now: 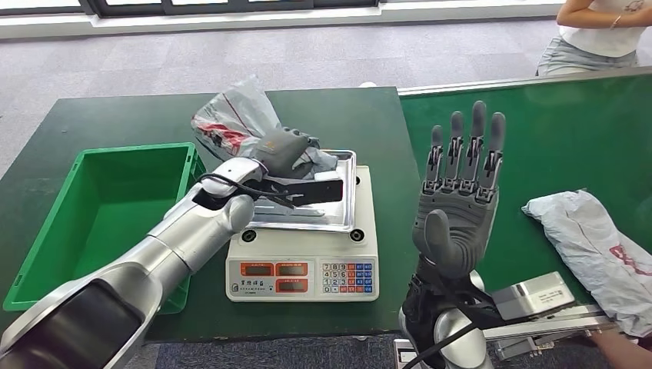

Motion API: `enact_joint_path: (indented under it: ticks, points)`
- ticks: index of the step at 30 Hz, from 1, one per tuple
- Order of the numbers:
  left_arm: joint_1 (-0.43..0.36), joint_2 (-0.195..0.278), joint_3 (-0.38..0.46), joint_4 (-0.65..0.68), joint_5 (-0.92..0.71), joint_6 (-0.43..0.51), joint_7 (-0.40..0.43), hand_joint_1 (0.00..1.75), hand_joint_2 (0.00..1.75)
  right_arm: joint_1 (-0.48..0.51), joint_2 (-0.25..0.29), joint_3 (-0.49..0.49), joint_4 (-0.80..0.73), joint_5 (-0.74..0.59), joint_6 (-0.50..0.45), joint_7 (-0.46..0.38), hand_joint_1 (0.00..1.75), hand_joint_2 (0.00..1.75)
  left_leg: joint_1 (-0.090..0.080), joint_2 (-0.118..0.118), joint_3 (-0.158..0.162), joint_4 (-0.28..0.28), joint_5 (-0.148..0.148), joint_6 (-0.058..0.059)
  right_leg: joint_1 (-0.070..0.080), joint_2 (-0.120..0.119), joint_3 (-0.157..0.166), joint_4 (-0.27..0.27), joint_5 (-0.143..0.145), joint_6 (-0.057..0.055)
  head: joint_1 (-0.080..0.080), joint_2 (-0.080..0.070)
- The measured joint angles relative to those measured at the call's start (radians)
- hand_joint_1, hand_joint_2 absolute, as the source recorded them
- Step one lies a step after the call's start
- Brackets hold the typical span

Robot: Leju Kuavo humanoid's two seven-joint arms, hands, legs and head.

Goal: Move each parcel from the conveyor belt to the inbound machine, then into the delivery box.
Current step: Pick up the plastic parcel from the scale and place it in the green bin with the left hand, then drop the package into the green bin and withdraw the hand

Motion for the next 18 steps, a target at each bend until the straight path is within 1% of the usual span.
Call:
enact_joint_path:
  ticks: [3,4,6,8,11,14,18]
  points:
    - [-0.019,0.086,0.002,-0.068,-0.235,0.211,0.076,1.75,1.75,0.012,-0.002,0.000,-0.010,0.000,-0.008,0.002,0.00,1.75,0.001,0.001,0.001,-0.001,0.000,-0.001,0.000,0.001,0.000,0.000,0.000,0.000,0.000,0.000]
    - [-0.023,0.113,0.006,-0.085,-0.305,0.261,0.096,1.75,1.75,0.014,-0.003,0.000,-0.011,0.000,-0.012,0.003,0.00,1.75,0.001,0.001,0.001,-0.001,0.001,-0.001,0.000,0.001,0.000,0.000,0.000,0.000,0.000,0.000]
    - [-0.025,0.164,0.023,-0.106,-0.398,0.322,0.118,1.75,1.75,0.016,-0.006,0.000,-0.012,-0.001,-0.019,0.003,0.00,1.75,0.001,0.000,0.001,-0.002,0.001,-0.002,0.001,0.001,0.000,0.000,0.000,-0.001,0.000,0.000]
    - [-0.018,0.205,0.049,-0.112,-0.449,0.355,0.127,1.75,1.75,0.015,-0.010,0.000,-0.012,-0.003,-0.025,0.004,0.00,1.75,0.001,0.000,0.001,-0.002,0.002,-0.003,0.001,0.001,0.000,0.000,0.000,-0.001,0.000,0.000]
    - [-0.002,0.247,0.104,-0.110,-0.497,0.387,0.140,1.75,1.75,0.011,-0.015,0.000,-0.012,-0.008,-0.033,0.008,0.00,1.75,0.001,0.001,0.001,-0.002,0.002,-0.003,0.001,0.001,-0.001,0.000,0.000,-0.002,0.000,0.000]
    - [0.010,0.274,0.155,-0.103,-0.507,0.392,0.150,1.75,1.75,0.004,-0.018,0.000,-0.012,-0.010,-0.037,0.013,0.00,1.75,0.002,-0.001,0.000,-0.002,0.002,-0.003,0.001,0.000,0.000,0.000,0.000,-0.002,0.000,0.000]
    - [0.023,0.299,0.211,-0.087,-0.510,0.373,0.158,1.75,1.75,-0.005,-0.022,0.000,-0.012,-0.011,-0.048,0.016,0.00,1.75,0.001,-0.001,0.000,-0.002,0.002,-0.003,0.001,0.000,0.000,0.000,0.000,-0.002,0.000,0.000]
